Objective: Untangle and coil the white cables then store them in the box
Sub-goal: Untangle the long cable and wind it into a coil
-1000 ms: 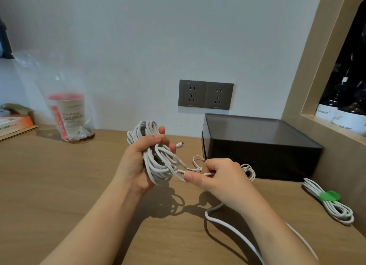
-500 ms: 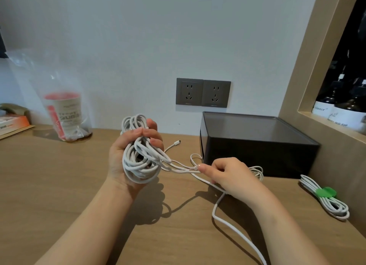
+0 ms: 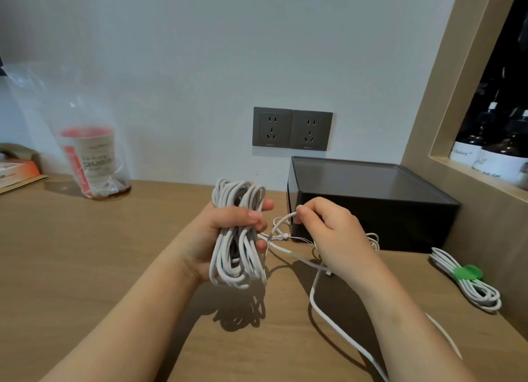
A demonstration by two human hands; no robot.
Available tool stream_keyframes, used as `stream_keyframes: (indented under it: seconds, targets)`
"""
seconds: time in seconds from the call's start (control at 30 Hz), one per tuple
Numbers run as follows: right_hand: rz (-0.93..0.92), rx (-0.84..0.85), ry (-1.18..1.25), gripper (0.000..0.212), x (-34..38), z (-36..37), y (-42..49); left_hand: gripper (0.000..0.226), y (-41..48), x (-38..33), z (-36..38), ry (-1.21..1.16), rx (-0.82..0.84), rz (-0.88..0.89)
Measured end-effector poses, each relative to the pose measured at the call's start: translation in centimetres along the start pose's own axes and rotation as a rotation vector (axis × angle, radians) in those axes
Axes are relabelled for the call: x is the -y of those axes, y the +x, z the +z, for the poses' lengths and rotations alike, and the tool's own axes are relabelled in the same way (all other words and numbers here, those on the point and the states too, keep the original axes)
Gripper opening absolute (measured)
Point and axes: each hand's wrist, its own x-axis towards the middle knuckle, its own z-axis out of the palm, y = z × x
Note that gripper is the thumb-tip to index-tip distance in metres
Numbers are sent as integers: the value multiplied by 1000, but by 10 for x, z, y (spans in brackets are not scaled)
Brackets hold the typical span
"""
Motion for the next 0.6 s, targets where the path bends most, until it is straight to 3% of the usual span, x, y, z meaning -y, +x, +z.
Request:
stream_keyframes:
  seconds: [0.23, 0.4, 0.6]
  targets:
    - [16, 145, 106, 24, 2, 1, -2, 33, 1, 0, 4, 219, -72, 64]
    - [-54, 74, 41, 17, 2, 2, -3, 25, 1, 1, 8, 320, -99, 74]
    - [-103, -17, 16, 18, 1, 5, -2, 32, 0, 2, 9, 420, -93, 18]
